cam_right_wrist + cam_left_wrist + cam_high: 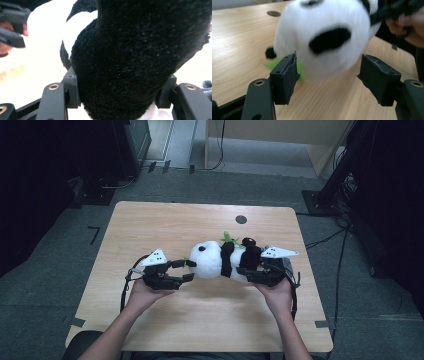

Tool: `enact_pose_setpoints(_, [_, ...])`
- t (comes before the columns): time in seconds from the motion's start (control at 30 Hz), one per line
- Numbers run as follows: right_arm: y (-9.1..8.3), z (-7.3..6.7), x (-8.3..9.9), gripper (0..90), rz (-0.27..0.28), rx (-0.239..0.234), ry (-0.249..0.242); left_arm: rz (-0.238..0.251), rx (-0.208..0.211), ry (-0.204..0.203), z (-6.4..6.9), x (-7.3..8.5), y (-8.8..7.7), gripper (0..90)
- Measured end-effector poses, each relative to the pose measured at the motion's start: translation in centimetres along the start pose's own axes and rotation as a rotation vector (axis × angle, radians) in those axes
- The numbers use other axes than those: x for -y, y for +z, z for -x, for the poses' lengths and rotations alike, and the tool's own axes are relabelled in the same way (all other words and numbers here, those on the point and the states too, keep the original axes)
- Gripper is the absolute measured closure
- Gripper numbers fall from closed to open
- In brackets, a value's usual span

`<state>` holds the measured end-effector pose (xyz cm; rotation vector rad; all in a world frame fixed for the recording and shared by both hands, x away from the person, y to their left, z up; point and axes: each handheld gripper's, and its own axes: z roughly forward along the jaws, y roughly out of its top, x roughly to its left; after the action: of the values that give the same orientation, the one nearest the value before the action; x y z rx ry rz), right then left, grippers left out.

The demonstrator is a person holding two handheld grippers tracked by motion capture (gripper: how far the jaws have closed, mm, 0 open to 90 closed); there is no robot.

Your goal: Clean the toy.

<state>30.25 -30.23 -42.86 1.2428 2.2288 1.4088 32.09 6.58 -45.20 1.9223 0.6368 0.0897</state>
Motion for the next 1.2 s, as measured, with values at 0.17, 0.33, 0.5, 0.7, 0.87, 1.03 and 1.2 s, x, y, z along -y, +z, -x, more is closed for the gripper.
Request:
enact_pose_setpoints(0.17, [-0.6, -0.6, -0.4, 38.8, 0.005, -0.032, -0.005, -0.001, 0.012, 0.076, -0.2, 0.2, 0.1, 31.9])
enact_pose_setpoints(0.33, [-0.6, -1.3, -0.7, 39.0, -0.006, -0.090, -0.009, 0.015, 0.046, 0.126, -0.3, 0.4, -0.1, 23.8])
enact_pose_setpoints(0.5, [-0.7, -1.5, -0.8, 39.6, -0.005, -0.137, 0.009, 0.003, 0.094, 0.088, -0.8, 0.6, 0.5, 1.3])
enact_pose_setpoints(0.7, [-0.3, -2.1, -1.0, 39.7, -0.002, -0.155, 0.021, -0.018, 0.108, 0.088, -0.3, 0.7, 1.2, 0.0])
enact_pose_setpoints(0.87, [0.4, -2.9, -0.9, 39.6, -0.017, -0.141, 0.011, -0.040, 0.047, 0.079, -0.2, 0.7, 1.8, 0.3])
enact_pose_setpoints(1.03, [0.5, -2.4, -0.6, 36.5, -0.016, -0.136, 0.033, -0.045, 0.026, 0.035, 0.0, 0.4, 1.3, 24.3])
enact_pose_setpoints(1.2, [0.6, -2.5, -0.5, 24.6, 0.008, -0.100, 0.003, -0.064, 0.052, -0.041, -0.3, 0.0, 1.0, 38.3])
